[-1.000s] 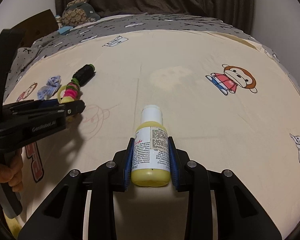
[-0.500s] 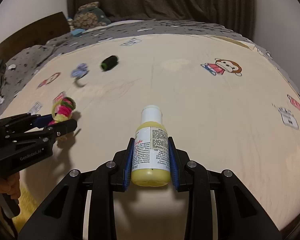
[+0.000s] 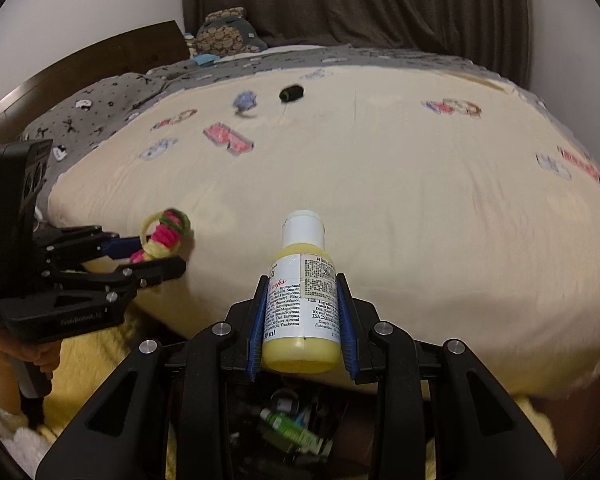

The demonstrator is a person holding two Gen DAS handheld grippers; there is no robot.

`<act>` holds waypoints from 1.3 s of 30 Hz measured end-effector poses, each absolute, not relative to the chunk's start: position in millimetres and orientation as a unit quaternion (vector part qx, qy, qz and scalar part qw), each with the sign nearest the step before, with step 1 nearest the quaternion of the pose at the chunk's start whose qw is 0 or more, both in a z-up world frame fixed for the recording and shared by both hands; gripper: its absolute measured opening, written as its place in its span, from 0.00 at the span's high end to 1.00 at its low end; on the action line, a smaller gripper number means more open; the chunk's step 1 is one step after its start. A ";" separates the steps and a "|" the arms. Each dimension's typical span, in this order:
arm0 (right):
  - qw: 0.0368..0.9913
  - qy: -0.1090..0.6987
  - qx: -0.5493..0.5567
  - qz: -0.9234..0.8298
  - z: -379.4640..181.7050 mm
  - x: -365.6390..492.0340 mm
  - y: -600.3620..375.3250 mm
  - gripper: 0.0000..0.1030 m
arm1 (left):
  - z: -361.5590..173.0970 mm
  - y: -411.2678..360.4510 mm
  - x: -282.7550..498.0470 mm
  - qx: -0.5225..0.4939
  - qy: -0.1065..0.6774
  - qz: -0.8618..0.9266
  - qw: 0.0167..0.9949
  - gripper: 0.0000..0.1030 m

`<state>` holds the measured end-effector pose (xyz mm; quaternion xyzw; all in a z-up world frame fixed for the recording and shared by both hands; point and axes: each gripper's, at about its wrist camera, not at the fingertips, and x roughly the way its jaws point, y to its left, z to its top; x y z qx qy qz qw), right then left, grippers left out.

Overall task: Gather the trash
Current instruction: 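Carry the toy and yellow bottle down into the bin and open both tools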

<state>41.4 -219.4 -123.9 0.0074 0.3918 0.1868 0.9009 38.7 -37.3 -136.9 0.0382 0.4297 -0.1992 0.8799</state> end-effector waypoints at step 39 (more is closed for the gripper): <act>0.815 0.564 0.044 0.130 -256.5 22.8 -203.2 0.50 | -287.7 -62.5 6.8 0.061 0.595 -0.208 0.774 0.45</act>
